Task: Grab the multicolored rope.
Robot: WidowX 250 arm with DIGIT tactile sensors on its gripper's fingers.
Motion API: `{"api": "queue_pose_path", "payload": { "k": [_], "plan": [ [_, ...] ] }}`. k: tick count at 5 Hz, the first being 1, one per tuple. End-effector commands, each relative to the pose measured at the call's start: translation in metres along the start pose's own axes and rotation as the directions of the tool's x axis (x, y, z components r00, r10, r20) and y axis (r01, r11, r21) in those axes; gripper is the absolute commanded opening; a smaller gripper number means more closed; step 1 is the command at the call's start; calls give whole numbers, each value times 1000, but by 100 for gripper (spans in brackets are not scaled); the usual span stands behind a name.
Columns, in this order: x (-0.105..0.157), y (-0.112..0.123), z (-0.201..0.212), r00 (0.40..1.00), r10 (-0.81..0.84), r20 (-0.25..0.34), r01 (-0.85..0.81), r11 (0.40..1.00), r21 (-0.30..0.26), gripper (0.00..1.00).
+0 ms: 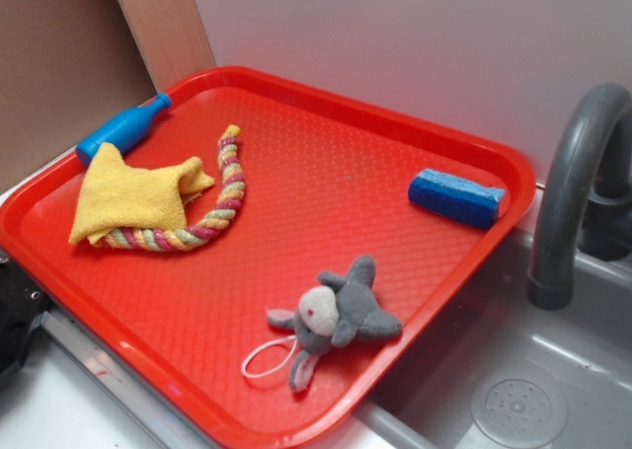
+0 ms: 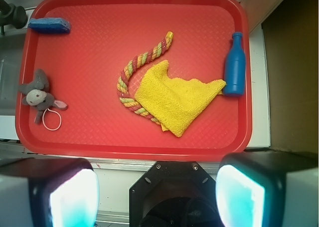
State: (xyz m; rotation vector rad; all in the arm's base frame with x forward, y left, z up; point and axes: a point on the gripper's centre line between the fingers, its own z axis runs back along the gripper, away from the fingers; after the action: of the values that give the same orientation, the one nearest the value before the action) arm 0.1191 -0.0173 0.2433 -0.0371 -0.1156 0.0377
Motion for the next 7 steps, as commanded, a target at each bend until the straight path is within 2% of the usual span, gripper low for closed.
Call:
{"api": "queue_pose_path", "payload": {
  "k": [1, 2, 3, 4, 5, 7],
  "plan": [
    [0, 0, 0, 1000, 0, 0, 0, 1000, 0, 100],
    [32, -14, -15, 1000, -20, 21, 20, 1000, -3, 100],
    [68, -24, -40, 999, -45, -6, 45, 999, 8, 100],
    [85, -31, -60, 996, -89, -7, 88, 995, -37, 100],
    [86, -41, -98, 982, -186, -21, 180, 969, -167, 100],
    [78, -54, -140, 952, -301, -63, 292, 949, -122, 100]
  ]
}}
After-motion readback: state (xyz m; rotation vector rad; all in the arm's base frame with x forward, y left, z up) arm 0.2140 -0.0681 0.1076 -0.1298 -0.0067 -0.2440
